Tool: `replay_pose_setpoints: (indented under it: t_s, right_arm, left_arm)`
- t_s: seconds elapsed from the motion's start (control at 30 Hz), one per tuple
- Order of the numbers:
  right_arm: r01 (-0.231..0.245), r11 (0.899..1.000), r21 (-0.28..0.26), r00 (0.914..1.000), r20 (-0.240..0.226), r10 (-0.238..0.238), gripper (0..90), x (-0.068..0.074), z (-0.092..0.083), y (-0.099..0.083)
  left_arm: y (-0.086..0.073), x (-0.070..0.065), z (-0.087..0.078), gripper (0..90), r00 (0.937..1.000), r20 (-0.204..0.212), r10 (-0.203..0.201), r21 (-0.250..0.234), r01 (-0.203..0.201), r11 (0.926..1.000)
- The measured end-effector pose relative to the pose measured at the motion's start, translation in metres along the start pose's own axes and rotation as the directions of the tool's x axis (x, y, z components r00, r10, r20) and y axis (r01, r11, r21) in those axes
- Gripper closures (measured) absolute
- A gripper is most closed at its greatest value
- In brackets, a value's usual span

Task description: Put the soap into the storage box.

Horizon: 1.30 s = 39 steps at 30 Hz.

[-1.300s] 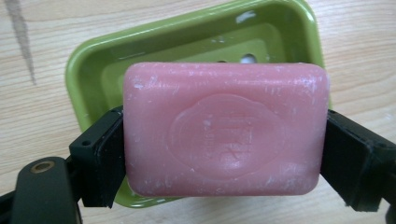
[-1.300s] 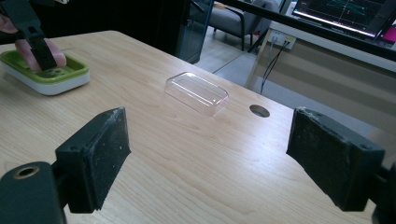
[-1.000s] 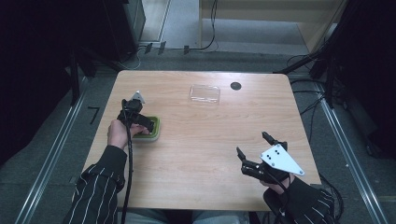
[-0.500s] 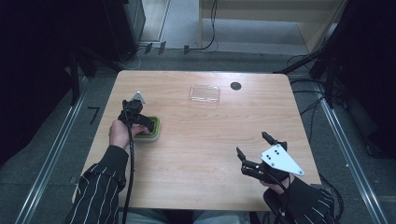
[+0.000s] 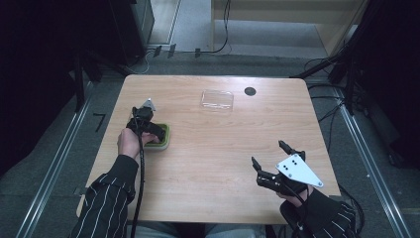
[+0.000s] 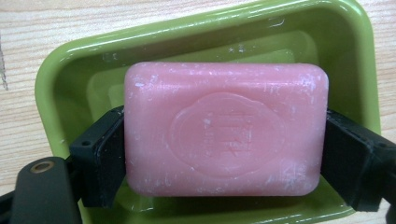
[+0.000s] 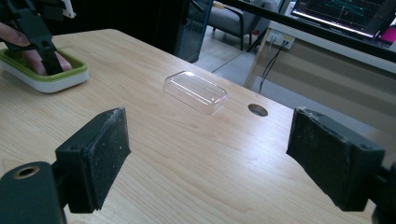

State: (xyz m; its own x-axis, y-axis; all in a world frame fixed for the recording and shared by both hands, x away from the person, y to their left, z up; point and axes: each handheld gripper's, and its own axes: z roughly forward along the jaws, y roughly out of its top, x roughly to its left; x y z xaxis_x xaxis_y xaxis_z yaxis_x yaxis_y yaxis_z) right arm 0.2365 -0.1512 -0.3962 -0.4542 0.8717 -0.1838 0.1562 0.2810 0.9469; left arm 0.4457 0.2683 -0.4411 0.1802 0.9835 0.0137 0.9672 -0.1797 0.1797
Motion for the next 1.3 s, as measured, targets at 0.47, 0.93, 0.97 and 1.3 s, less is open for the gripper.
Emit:
replay_pose_setpoints:
  t_s: [0.47,0.93,0.97,1.3]
  right_arm:
    - [-0.006,1.000,0.003,1.0000,0.005,0.006,13.2,0.000,-0.001,0.000]
    - [0.000,1.000,0.006,1.0000,0.005,0.000,13.2,0.000,-0.001,0.000]
    - [0.001,1.000,0.005,1.0000,0.005,-0.001,13.2,0.000,-0.001,-0.001]
    - [-0.001,1.000,0.004,1.0000,0.007,0.001,13.2,0.000,-0.002,0.000]
  left_arm:
    - [0.001,-0.002,-0.001,13.2,0.9999,-0.012,0.011,-0.008,-0.011,0.9999]
    - [-0.001,-0.008,-0.012,4.4,0.9993,-0.010,0.036,-0.035,-0.037,0.9987]
    - [-0.002,-0.008,-0.013,4.3,0.9992,-0.012,0.038,-0.038,-0.039,0.9985]
    - [-0.007,-0.011,-0.026,4.1,0.9976,-0.026,0.064,-0.048,-0.065,0.9967]
